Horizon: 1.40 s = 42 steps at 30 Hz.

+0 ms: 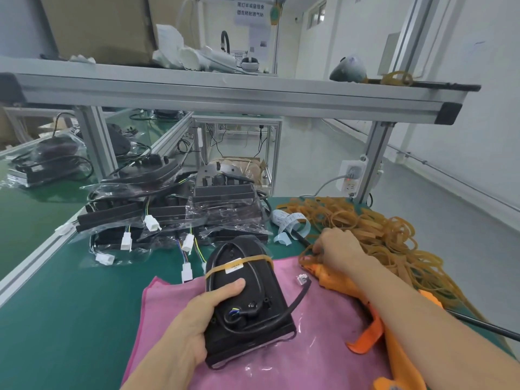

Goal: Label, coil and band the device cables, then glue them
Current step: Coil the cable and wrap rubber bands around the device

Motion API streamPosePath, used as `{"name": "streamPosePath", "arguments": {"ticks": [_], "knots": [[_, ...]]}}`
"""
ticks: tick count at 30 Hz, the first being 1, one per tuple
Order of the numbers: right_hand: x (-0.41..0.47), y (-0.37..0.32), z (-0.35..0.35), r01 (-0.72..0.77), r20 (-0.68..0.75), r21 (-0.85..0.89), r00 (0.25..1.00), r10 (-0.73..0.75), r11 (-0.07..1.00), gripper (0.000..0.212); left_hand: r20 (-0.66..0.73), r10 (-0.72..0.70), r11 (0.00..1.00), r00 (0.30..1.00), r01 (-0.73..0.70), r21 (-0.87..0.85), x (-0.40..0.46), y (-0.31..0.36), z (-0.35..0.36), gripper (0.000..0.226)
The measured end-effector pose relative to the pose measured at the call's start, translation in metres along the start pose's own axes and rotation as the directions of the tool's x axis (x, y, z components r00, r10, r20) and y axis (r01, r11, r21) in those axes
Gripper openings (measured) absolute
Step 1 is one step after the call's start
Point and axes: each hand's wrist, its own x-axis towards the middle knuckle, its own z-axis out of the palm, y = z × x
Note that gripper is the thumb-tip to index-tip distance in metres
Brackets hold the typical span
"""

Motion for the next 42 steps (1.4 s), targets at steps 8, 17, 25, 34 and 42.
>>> {"name": "streamPosePath", "arguments": {"ticks": [8, 17, 25, 34, 42], "knots": [[-0.013, -0.003, -0.006, 0.068, -0.199, 0.809, 0.966, 0.162, 0.584, 0.018, -0.043, 0.057, 0.997, 0.997, -0.055, 0.049, 0.0, -0.002, 0.003, 0.065], [-0.096, -0.023, -0.024, -0.05, 0.057, 0.683, 0.998, -0.016, -0.729, 0.024, -0.08, 0.151, 0.985, 0.985, -0.142, 0.102, 0.002, -0.005, 0.006, 0.062], [-0.113, -0.038, -0.032, -0.032, 0.058, 0.53, 0.998, -0.002, -0.848, 0.038, -0.163, 0.26, 0.951, 0.952, -0.223, 0.214, 0.004, -0.01, 0.008, 0.04], [-0.165, -0.058, -0.024, -0.251, -0.057, 0.507, 0.945, -0.323, -0.824, 0.064, -0.199, 0.264, 0.965, 0.944, -0.26, 0.047, 0.0, -0.011, 0.012, 0.03], [-0.186, -0.077, -0.005, -0.567, 0.537, 0.735, 0.822, -0.192, -0.372, 0.08, -0.223, 0.38, 0.912, 0.898, -0.404, -0.072, -0.006, -0.002, 0.017, 0.033]]}}
